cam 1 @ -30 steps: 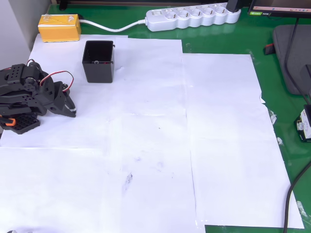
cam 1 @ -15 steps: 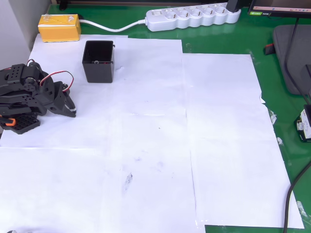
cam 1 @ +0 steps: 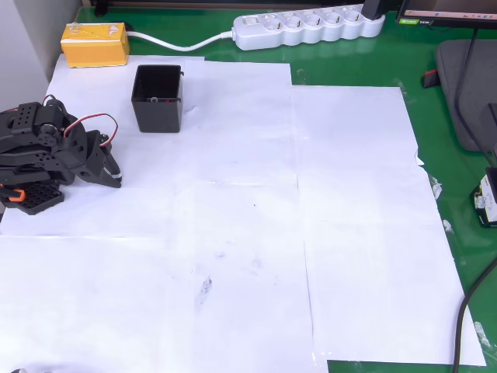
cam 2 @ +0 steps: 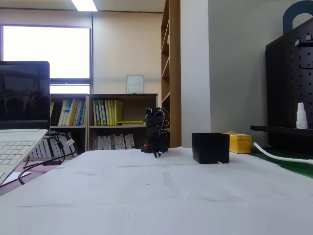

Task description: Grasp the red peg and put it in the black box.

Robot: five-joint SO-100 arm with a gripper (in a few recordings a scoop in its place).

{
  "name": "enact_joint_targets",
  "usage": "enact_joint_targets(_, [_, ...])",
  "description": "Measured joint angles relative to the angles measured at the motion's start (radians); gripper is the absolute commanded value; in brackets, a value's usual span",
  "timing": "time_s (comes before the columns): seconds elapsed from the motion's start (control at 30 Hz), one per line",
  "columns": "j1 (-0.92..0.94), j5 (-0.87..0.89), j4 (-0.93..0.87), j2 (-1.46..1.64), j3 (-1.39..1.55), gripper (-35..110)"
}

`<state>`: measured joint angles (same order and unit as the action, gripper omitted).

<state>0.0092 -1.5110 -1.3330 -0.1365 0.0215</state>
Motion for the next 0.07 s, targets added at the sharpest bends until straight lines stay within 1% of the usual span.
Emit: enact_joint_targets(0.07, [0.0,0.0,0.0,0.0,0.0,0])
